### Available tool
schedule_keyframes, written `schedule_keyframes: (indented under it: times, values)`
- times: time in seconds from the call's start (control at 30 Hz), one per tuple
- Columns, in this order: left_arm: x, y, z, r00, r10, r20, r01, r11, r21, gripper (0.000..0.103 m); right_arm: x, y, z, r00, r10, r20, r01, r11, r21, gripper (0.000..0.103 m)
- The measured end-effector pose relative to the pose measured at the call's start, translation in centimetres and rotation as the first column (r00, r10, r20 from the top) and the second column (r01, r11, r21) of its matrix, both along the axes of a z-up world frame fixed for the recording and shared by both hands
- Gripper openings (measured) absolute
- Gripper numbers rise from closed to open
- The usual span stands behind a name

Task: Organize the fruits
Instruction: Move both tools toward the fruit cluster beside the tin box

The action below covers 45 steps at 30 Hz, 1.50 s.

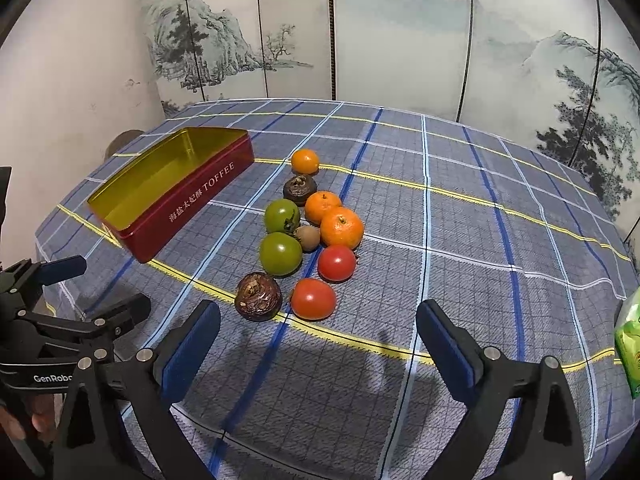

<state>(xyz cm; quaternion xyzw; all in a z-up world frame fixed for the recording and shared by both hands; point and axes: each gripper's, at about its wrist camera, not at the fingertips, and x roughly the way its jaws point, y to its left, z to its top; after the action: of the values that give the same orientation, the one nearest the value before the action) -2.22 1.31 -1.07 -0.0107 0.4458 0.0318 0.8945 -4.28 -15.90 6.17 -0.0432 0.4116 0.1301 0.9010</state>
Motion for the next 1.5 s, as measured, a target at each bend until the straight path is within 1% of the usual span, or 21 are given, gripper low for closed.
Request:
schedule_keyframes:
  times: [0.33,0.53,0.77,0.87,1.03,1.17,1.4,1.47,1.5]
  values:
    - [0.0,0.1,0.0,1.0,0.006,-0.005,-0.006,1.0,-0.003,0.103,-0.2,0.2,-0.1,1.0,0.004,-0.007,-0.004,1.0,0.0,0.094]
    - [-0.1,0.3,-0.1,1.0,0.008,-0.007,-0.008,1.0,-0.005,0.103,-0.1,0.3,-0.3,1.0,0.009,-0.016,-0.009,1.0,0.005,0.09]
    - [-0.1,0.4,-0.2,1.0,0.009,-0.011,-0.009,1.0,-0.006,0.103,0.1,0.4,-0.5,1.0,0.012,-0.023,-0.012,1.0,0.006,0.088]
    - [0.0,0.4,-0.3,1.0,0.008,-0.017,-0.008,1.0,-0.007,0.103,0.2,0.4,-0.6,0.999,0.017,-0.03,-0.016,1.0,0.009,0.083]
    - [0.1,0.4,-0.5,1.0,0.007,-0.021,-0.007,1.0,-0.007,0.103,0.2,0.4,-0.8,0.999,0.016,-0.033,-0.015,1.0,0.011,0.083]
    - [0.0,0.4,-0.5,1.0,0.007,-0.021,-0.007,1.0,-0.008,0.103,0.2,0.3,-1.0,0.999,0.022,-0.04,-0.021,1.0,0.02,0.078]
    - [0.2,0.0,-0.8,1.0,0.0,-0.029,0.0,1.0,-0.005,0.103,0.4,0.5,-1.6,0.997,0.045,-0.068,-0.043,0.999,0.027,0.067]
    - [0.3,-0.1,-0.9,0.999,-0.004,-0.032,0.004,1.0,-0.005,0.103,0.5,0.5,-1.8,0.996,0.05,-0.073,-0.048,0.998,0.029,0.066]
    - [0.3,-0.1,-1.0,0.999,-0.006,-0.034,0.006,1.0,-0.004,0.103,0.6,0.6,-1.9,0.996,0.053,-0.076,-0.051,0.998,0.028,0.064]
